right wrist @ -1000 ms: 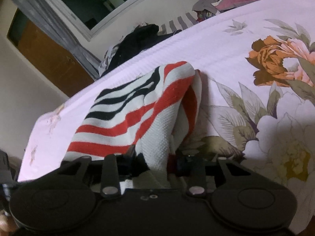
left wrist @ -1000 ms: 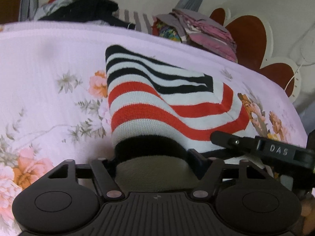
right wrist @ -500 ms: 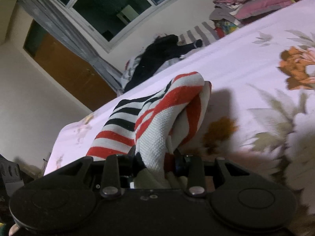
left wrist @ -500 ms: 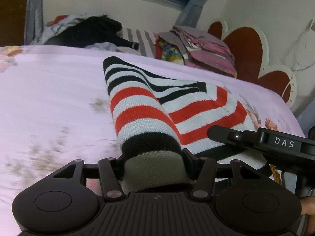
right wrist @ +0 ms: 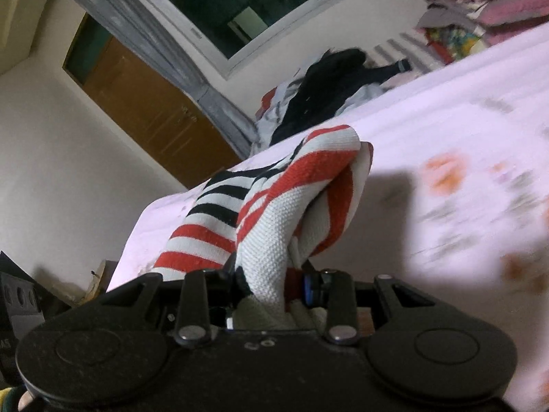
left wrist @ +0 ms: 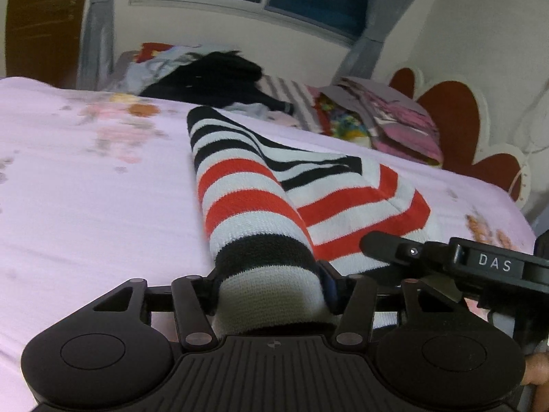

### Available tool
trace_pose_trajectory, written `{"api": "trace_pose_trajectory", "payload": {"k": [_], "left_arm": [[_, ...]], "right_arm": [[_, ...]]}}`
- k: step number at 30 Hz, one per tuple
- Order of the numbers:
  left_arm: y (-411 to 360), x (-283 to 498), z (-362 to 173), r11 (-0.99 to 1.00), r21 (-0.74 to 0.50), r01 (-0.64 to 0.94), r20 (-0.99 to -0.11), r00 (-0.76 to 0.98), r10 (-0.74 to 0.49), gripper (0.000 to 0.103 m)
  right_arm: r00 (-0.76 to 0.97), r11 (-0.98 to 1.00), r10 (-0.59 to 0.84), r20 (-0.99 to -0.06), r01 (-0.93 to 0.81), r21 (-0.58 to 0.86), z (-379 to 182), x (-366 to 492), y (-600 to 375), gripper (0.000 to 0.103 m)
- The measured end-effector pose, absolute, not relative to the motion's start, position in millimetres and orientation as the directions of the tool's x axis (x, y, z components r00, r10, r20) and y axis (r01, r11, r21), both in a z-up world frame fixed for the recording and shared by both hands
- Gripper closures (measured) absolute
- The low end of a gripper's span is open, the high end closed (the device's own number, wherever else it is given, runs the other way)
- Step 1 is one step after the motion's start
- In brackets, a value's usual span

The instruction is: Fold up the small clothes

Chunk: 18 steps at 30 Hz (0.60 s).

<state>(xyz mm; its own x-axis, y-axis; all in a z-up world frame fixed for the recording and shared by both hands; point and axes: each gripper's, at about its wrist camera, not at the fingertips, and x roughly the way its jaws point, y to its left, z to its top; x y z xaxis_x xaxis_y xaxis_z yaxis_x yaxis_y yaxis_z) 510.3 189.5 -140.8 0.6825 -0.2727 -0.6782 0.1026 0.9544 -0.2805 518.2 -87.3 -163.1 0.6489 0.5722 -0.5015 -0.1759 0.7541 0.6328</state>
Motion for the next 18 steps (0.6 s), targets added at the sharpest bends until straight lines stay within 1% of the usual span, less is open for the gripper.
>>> {"api": "trace_pose_trajectory", "payload": {"k": [4, 8, 11, 12, 15, 16, 18], "left_arm": [[236, 522, -155, 0.965, -0.249, 0.080, -0.691, 0.684, -0.235, 0.050], [259, 533, -174, 0.972, -0.224, 0.075, -0.698, 0.684, -0.213, 0.050], [272, 534, -192, 0.967, -0.243, 0.075, -0.689, 0.688, -0.226, 0.050], [272, 533, -196, 0.966, -0.243, 0.084, -0.682, 0.694, -0.232, 0.049], [268, 532, -204, 0.968, -0.230, 0.097, -0.669, 0.707, -0.229, 0.042], [267, 532, -205, 0.970, -0.223, 0.099, -0.666, 0.711, -0.225, 0.039], [268, 533, -205, 0.971, -0.224, 0.088, -0.669, 0.711, -0.218, 0.037]], "right_arm": [[0.630, 0.754, 0.585, -0.510, -0.192, 0.628, -178, 530, -41, 0.070], [0.618, 0.770, 0.575, -0.536, -0.188, 0.610, -195, 543, -16, 0.070], [0.616, 0.800, 0.543, -0.570, -0.173, 0.575, -206, 547, -12, 0.070], [0.611, 0.802, 0.541, -0.578, -0.168, 0.573, -208, 548, -13, 0.070], [0.595, 0.818, 0.522, -0.611, -0.147, 0.556, -214, 546, -8, 0.068], [0.593, 0.826, 0.509, -0.624, -0.134, 0.547, -214, 547, -9, 0.065], [0.583, 0.827, 0.507, -0.635, -0.119, 0.550, -212, 544, -6, 0.064]]}}
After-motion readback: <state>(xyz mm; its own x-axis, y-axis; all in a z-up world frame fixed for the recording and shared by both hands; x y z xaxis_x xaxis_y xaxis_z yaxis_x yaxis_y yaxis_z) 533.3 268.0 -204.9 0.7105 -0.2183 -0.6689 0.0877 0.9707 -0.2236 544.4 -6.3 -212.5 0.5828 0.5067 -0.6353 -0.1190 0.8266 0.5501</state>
